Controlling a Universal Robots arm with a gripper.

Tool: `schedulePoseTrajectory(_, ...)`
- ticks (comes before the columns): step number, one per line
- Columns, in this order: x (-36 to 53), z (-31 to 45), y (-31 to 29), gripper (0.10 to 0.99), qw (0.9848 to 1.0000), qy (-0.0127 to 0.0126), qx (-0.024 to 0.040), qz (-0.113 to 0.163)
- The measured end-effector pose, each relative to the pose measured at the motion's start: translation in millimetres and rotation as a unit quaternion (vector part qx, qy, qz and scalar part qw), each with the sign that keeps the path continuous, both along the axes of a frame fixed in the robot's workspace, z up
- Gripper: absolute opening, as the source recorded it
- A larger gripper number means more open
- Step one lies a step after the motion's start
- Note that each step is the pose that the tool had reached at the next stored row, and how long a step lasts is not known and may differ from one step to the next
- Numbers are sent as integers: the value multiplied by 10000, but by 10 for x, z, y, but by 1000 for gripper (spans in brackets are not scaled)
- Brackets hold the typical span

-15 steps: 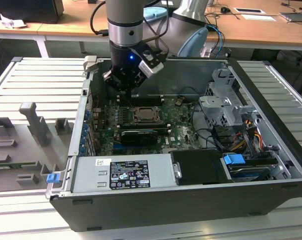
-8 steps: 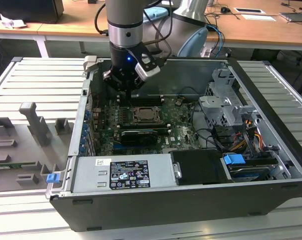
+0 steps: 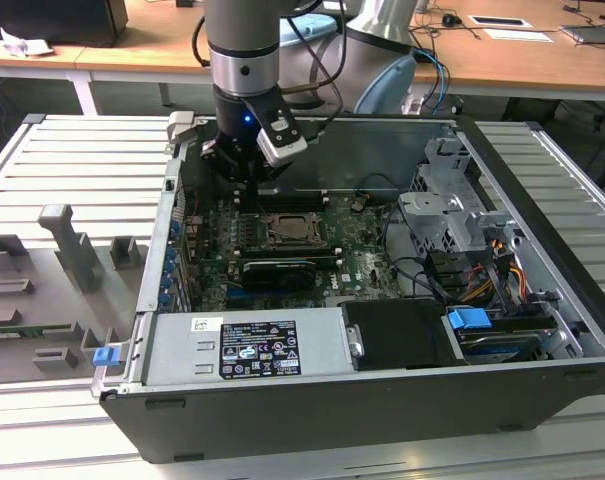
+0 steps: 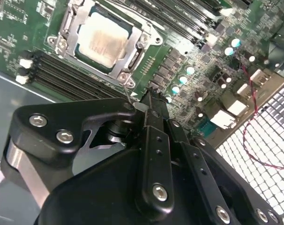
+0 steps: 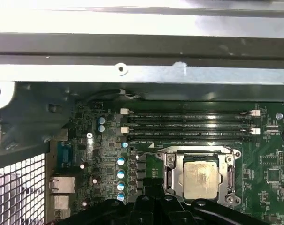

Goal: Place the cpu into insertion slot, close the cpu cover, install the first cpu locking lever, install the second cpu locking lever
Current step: 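Install the first cpu locking lever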

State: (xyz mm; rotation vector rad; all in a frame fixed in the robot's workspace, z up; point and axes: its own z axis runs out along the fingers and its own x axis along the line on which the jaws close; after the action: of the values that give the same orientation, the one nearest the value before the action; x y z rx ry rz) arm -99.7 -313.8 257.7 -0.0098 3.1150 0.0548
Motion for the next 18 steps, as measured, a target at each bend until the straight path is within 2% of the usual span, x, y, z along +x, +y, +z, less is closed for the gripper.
schedulePoseTrajectory(5,-171,-9,17,106,10000,1,16,-1)
schedulePoseTrajectory(18,-204,-40,175,106,10000,0,24,0)
